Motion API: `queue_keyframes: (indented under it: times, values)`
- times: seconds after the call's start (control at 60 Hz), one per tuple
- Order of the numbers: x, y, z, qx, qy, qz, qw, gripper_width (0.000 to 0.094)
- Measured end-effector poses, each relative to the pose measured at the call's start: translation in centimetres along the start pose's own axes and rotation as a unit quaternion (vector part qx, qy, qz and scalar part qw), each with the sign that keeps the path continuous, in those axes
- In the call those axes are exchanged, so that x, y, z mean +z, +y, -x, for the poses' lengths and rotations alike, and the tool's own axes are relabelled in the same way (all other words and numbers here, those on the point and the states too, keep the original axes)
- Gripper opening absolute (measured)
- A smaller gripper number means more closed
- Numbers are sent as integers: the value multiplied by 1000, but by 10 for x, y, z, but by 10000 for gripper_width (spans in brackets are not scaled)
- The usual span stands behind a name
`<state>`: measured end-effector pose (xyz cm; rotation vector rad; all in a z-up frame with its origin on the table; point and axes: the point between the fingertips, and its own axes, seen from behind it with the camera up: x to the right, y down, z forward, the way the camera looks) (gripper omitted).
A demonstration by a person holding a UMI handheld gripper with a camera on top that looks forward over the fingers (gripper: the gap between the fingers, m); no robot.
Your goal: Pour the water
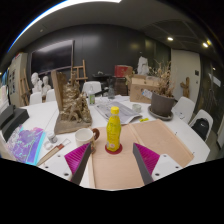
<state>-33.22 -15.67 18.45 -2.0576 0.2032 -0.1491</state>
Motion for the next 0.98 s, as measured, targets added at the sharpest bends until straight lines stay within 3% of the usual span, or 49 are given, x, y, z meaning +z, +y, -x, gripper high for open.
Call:
queue_keyframes:
  times: [0.167, 0.367, 0.983]
  values:
    - [-91, 6, 13, -15, -9, 17, 1000, 859]
    - [-150, 19, 12, -22, -16, 26, 999, 860]
    - [-172, 41, -29, -46, -27, 43, 998, 858]
